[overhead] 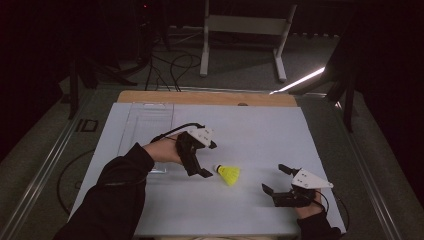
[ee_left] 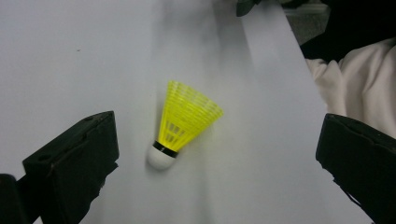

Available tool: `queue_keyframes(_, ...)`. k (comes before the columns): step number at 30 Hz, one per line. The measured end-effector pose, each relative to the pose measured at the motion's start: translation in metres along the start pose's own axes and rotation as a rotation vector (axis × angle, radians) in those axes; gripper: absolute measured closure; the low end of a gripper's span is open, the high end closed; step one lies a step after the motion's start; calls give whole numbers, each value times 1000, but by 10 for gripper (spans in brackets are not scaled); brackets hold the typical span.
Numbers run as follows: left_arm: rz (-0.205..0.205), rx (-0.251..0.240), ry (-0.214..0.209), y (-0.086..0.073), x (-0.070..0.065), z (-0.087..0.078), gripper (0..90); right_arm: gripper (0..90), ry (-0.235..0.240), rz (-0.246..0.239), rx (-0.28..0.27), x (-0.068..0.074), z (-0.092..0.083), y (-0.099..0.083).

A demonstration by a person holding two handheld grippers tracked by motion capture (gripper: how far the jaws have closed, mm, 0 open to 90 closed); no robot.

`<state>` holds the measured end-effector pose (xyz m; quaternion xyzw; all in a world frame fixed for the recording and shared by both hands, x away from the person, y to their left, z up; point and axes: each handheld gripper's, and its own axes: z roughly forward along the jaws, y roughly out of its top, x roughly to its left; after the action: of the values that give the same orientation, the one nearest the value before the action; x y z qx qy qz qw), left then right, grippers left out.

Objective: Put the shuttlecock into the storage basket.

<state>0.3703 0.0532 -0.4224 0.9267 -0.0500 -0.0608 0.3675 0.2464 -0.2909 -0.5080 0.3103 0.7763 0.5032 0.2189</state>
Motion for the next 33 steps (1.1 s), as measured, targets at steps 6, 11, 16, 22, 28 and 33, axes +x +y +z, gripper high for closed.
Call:
queue_keyframes(6,38,16,-3,14,9,4,0,86,3,3,-1,0,0,0)
queue_keyframes(11,83,65,-14,25,15,16,1,86,6,0,-4,0,0,0)
queue_keyframes(16,100,55,-28,29,18,22,0,86,7,1,-5,0,0,-1)
queue_keyframes(22,131,58,-40,27,23,35,1,86,10,3,-5,0,0,-1)
queue_keyframes(28,134,129,-31,18,27,54,1,86,12,6,-5,0,0,-1)
queue_keyframes(33,123,184,-35,9,30,64,1,86,14,6,-3,-1,1,-2)
